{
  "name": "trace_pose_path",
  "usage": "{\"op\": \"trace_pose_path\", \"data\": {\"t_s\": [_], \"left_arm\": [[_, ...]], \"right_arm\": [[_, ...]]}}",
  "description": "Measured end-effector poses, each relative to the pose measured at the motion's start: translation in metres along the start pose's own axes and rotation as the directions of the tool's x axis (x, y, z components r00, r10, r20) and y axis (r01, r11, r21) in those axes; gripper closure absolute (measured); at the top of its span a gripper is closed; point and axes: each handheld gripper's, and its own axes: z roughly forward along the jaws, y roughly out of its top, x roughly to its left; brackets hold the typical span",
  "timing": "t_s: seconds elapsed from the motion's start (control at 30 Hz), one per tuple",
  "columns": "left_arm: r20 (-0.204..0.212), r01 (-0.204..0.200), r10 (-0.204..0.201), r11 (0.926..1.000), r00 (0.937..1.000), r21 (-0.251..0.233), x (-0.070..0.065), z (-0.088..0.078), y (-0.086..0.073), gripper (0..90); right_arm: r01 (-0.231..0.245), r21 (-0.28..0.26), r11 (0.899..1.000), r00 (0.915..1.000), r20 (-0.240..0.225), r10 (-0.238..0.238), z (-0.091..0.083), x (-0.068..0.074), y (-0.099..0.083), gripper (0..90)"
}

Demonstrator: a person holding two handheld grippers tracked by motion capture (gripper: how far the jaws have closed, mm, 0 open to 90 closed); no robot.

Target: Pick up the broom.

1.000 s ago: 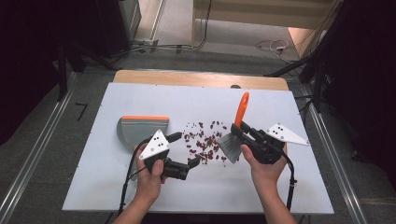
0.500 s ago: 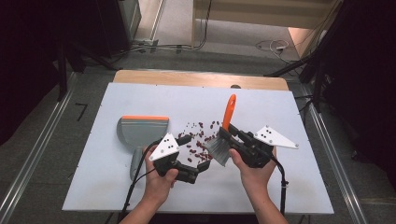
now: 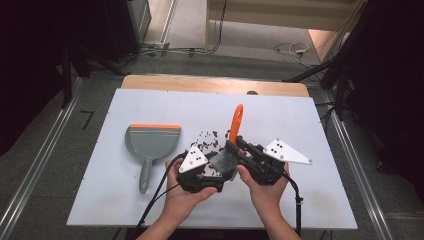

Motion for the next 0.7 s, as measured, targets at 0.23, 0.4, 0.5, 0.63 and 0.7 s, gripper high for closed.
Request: {"op": "trace_pose_path", "data": {"t_s": [0.23, 0.4, 0.5, 0.63, 0.7], "left_arm": [[-0.017, 0.03, -0.03, 0.9995, 0.9994, 0.005, -0.005, 0.0028, -0.0003, 55.7], [-0.006, 0.034, -0.034, 0.9994, 0.9994, 0.0, -0.0076, 0.003, -0.0003, 77.1], [-0.001, 0.03, -0.03, 0.9995, 0.9995, 0.011, -0.006, 0.0028, 0.0001, 81.6], [-0.018, -0.007, 0.007, 0.9995, 0.9998, 0.03, -0.0061, 0.0009, 0.0017, 85.4], [-0.02, -0.02, 0.021, 0.9994, 0.9996, 0.026, -0.0053, -0.0008, 0.0026, 85.7]], "right_arm": [[-0.005, -0.004, 1.0, 1.0, -0.001, 0.005, 0.002, 0.007, -0.0017, 69.2], [-0.007, -0.011, 1.0, 0.9999, 0.009, 0.007, 0.0018, 0.0078, -0.0022, 69.1], [-0.013, -0.012, 1.0, 0.9999, 0.011, 0.013, 0.0016, 0.0075, -0.0028, 69.0], [-0.006, 0.004, 1.0, 1.0, 0.002, 0.006, 0.0028, 0.0072, -0.0023, 68.7], [-0.007, 0.023, 1.0, 0.9998, -0.016, 0.007, 0.003, 0.0054, 0.0011, 67.6]]}}
